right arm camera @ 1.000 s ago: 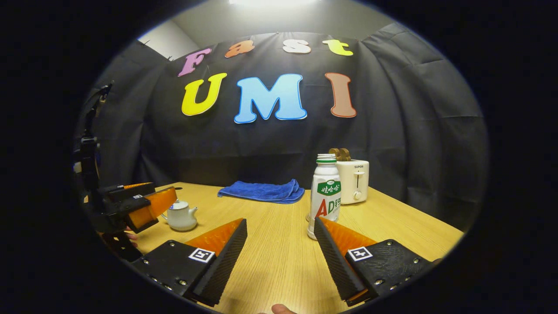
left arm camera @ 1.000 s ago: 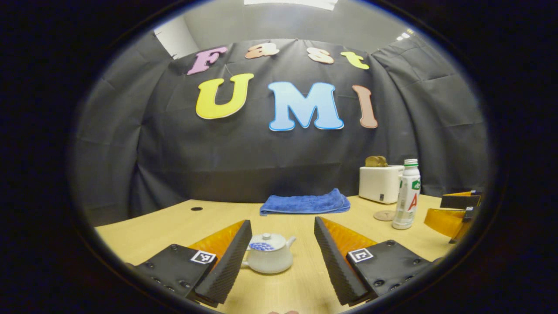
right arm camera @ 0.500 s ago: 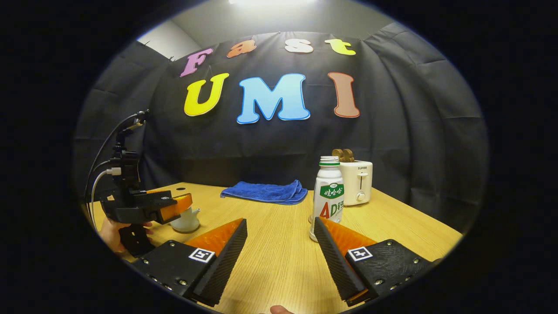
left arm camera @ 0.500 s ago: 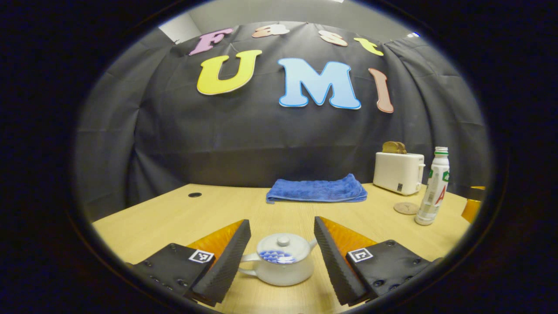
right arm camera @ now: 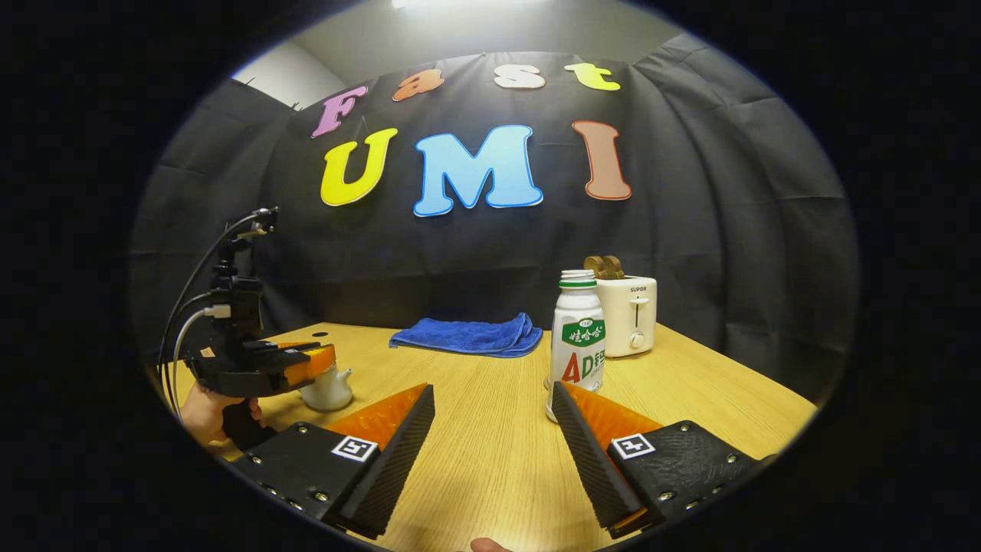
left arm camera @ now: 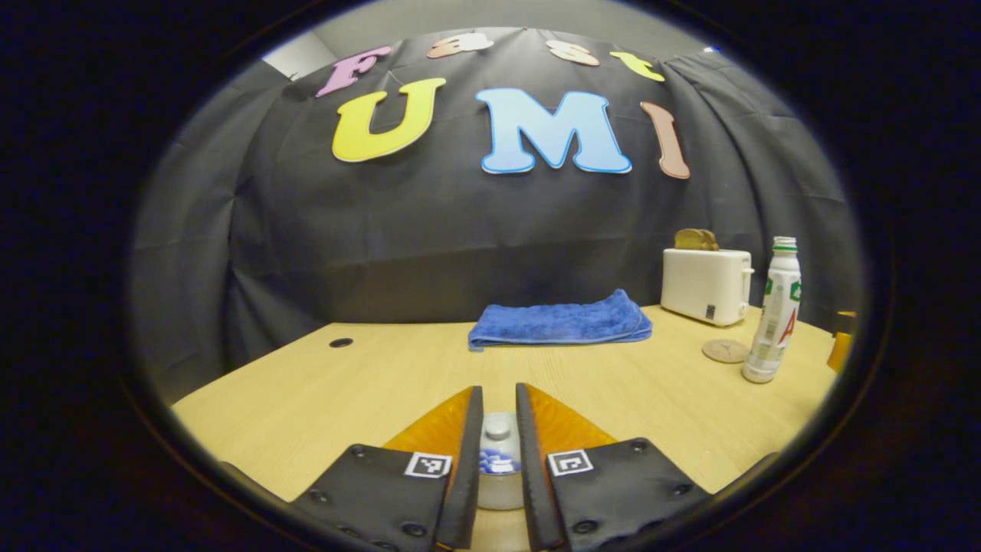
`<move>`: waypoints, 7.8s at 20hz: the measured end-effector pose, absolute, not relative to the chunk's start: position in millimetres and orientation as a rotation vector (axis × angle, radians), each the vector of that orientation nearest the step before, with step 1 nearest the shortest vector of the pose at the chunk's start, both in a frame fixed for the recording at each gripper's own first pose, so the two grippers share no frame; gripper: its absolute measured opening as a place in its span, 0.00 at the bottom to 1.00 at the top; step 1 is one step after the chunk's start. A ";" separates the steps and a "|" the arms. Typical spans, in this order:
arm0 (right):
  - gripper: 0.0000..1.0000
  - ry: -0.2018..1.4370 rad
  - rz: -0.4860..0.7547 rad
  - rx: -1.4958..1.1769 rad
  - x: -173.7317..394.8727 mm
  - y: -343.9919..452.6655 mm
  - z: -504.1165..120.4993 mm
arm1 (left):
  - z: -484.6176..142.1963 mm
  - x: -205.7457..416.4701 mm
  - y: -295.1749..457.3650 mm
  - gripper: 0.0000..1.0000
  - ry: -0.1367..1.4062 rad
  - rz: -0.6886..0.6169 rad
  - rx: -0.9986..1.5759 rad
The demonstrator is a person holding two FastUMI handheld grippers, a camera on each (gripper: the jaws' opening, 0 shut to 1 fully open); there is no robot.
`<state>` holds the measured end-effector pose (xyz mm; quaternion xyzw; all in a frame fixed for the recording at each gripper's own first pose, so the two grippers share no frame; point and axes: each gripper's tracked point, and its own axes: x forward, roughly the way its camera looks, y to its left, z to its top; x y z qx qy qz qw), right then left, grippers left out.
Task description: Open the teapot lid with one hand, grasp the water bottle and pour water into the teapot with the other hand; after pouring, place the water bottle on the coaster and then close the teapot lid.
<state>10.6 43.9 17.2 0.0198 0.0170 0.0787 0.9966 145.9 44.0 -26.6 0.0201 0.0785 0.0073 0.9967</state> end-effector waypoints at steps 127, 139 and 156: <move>0.71 -0.444 0.134 -2.098 143.7 219.7 57.5 | 11.3 -107.5 90.6 0.10 0.009 -0.135 -0.068; 0.71 -0.430 0.170 -2.089 144.7 223.1 26.5 | 10.9 -107.8 90.8 0.10 0.012 -0.134 -0.064; 0.71 -0.161 0.329 -1.303 139.7 193.8 -2.4 | 23.5 -65.0 98.2 0.10 -0.004 -0.100 -0.120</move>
